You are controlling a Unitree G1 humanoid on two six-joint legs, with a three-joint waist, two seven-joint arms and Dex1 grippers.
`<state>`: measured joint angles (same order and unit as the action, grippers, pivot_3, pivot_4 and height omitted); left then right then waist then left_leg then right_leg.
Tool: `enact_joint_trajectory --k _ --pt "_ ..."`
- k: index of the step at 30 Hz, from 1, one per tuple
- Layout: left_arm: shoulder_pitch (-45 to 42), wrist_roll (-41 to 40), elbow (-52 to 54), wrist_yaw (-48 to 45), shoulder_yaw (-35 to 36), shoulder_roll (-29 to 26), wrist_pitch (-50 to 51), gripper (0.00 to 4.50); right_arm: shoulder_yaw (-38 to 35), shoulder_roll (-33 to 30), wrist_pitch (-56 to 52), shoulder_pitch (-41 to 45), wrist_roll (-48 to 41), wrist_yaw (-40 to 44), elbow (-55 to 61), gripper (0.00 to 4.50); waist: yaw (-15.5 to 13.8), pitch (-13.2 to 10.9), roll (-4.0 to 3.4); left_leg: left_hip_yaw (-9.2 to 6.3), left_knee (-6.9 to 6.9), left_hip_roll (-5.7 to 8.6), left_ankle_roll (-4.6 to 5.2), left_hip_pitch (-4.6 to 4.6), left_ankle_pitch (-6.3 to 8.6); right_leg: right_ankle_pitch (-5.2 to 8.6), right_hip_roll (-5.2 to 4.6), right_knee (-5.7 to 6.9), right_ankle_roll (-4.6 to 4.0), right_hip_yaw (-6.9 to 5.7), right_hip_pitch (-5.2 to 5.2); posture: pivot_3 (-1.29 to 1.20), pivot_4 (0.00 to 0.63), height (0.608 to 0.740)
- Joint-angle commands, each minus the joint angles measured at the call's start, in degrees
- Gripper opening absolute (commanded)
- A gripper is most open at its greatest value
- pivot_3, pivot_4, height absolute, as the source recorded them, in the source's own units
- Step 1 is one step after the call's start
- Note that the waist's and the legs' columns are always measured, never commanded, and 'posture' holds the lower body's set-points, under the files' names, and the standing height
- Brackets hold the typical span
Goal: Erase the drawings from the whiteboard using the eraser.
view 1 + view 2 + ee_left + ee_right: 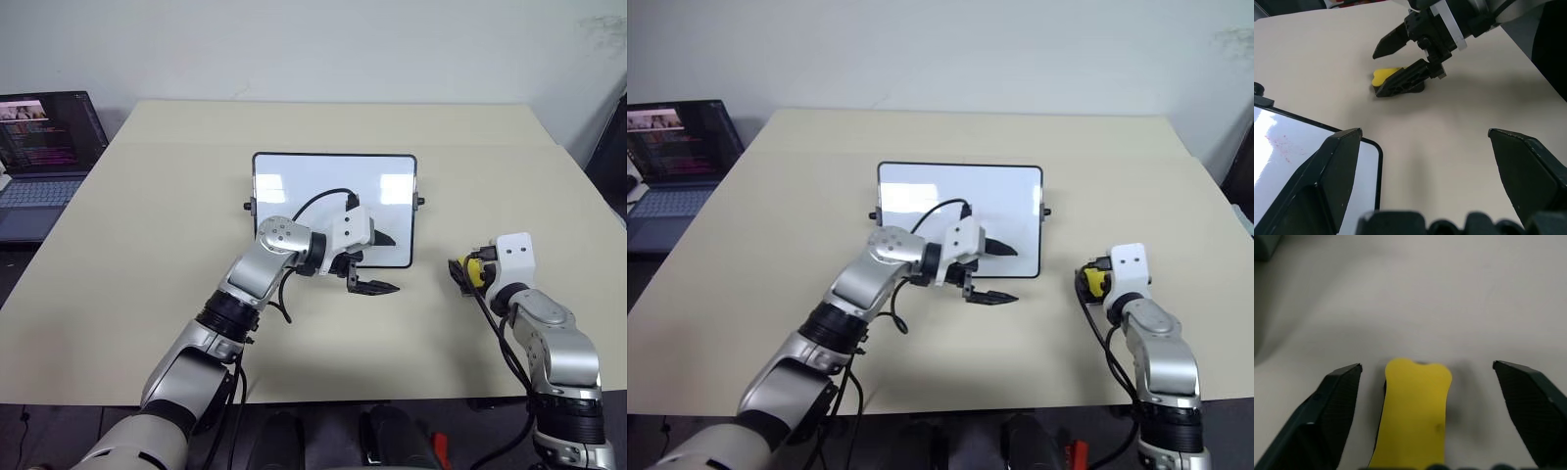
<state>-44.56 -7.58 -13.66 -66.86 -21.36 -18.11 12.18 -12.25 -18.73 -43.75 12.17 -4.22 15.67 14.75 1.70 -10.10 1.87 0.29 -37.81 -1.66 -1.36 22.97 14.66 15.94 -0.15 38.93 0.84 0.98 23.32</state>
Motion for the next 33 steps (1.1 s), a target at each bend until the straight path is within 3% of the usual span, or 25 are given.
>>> enact_joint_trajectory --k 1,7,11,16,22,27,33 --pt "0.80 -0.80 3.34 1.50 2.99 -1.28 -0.30 4.50 -1.97 -0.23 3.24 0.55 -2.13 -0.19 4.86 4.48 0.06 -0.01 -0.02 0.00 0.00 0.00 0.00 0.00 0.00 0.00 0.00 0.00 0.00 0.00 0.00 0.00 0.150 0.740" --pt "9.62 -6.39 10.33 8.91 14.01 -4.73 6.31 4.50 0.03 2.96 1.70 -4.14 -6.35 -0.90 21.84 4.48 0.22 -0.03 -0.13 -0.06 0.05 -0.17 0.00 -0.03 0.00 0.02 0.04 0.03 -0.03 -0.01 0.01 0.00 0.150 0.740" --pt "18.58 -8.78 17.86 18.03 22.65 -5.59 10.15 4.50 6.57 6.24 7.87 -13.03 -3.28 -3.92 28.87 4.48 -0.04 -0.03 -0.13 -0.14 0.07 -0.24 -0.05 -0.01 0.03 0.03 -0.03 0.04 -0.06 -0.08 0.01 0.00 0.150 0.740" --pt "32.34 -8.27 29.52 31.89 31.32 -1.97 10.59 4.50 12.34 10.06 24.31 -24.09 1.17 -6.19 25.64 4.48 -0.12 -0.01 -0.11 -0.06 -0.01 -0.08 -0.19 -0.02 0.11 0.05 -0.56 0.00 -0.03 -0.07 -0.06 0.00 0.150 0.740" --pt "46.94 -3.89 37.40 48.28 35.89 6.30 8.47 4.50 9.09 13.03 37.42 -29.34 -2.31 -5.09 16.79 4.48 -0.16 0.06 0.02 -0.02 -0.04 -0.02 -0.20 -0.15 0.12 0.07 -0.69 0.01 0.03 -0.06 -0.18 0.00 0.150 0.740" --pt "50.87 -2.54 37.38 52.50 36.60 7.49 6.93 4.50 7.01 14.23 40.94 -28.16 -5.29 -5.14 12.38 4.48 -0.35 0.11 0.10 -0.05 -0.10 -0.04 -0.14 -0.20 0.06 0.11 -0.64 0.07 0.13 -0.09 -0.19 0.00 0.150 0.740" --pt "49.12 -1.97 34.46 54.50 36.29 6.85 4.84 4.50 6.75 13.05 40.61 -29.39 -5.72 -4.26 11.74 4.48 -0.36 0.11 0.10 -0.01 -0.09 -0.04 -0.14 -0.17 0.06 0.12 -0.61 0.04 0.10 -0.05 -0.17 0.00 0.150 0.740"
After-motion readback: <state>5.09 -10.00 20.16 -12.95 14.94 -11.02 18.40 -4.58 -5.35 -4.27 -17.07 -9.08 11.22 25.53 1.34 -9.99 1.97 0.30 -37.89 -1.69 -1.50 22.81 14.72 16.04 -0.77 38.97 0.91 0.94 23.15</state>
